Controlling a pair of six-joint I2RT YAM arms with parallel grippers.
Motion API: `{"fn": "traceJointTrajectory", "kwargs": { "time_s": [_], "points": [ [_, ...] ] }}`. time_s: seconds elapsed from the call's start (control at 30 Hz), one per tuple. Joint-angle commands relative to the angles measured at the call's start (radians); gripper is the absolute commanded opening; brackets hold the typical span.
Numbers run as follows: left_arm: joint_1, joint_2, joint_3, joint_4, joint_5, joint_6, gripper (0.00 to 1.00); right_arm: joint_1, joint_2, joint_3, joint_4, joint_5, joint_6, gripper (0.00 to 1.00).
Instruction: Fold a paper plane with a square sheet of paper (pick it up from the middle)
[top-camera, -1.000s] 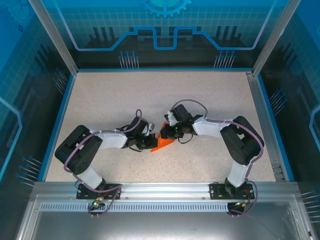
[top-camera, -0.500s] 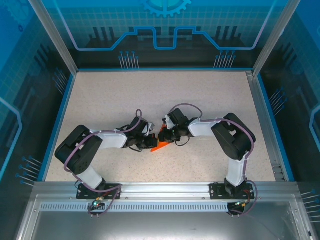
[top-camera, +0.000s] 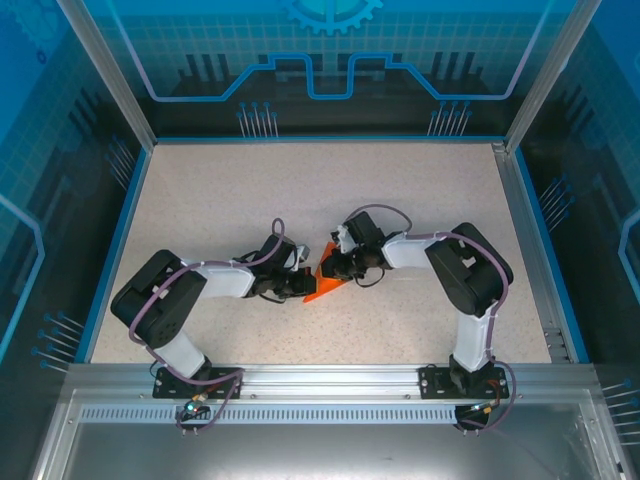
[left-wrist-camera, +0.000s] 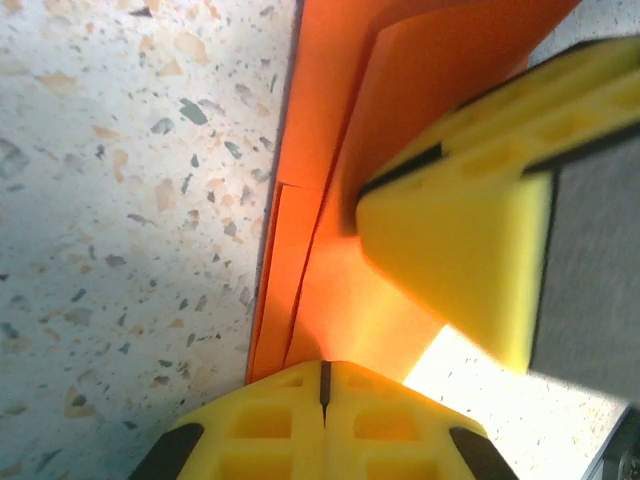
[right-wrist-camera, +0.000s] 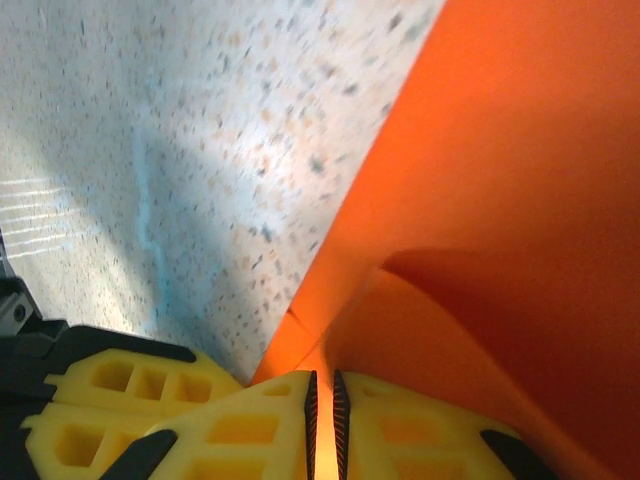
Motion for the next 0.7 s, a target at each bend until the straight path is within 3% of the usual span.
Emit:
{"fn": "traceJointTrajectory", "kwargs": {
  "time_s": [0.0,0.37,0.67],
  "points": [
    [0.003,0.072,-0.074,-0.185,-0.138,0.013,0.00,-0.078,0.044,0.021,-0.049,0.115,-0.035,0.16],
    [0.003,0.048,-0.089,-0.189,-0.141,0.022,0.00,-0.188,0.076,0.074,-0.111,0.121,-0.096,0.17],
    [0.003,0.044,-0.094,-0.187,-0.139,0.027,0.00,-0.288,0.113,0.117,-0.115,0.049,-0.131,0.18]
  ]
}}
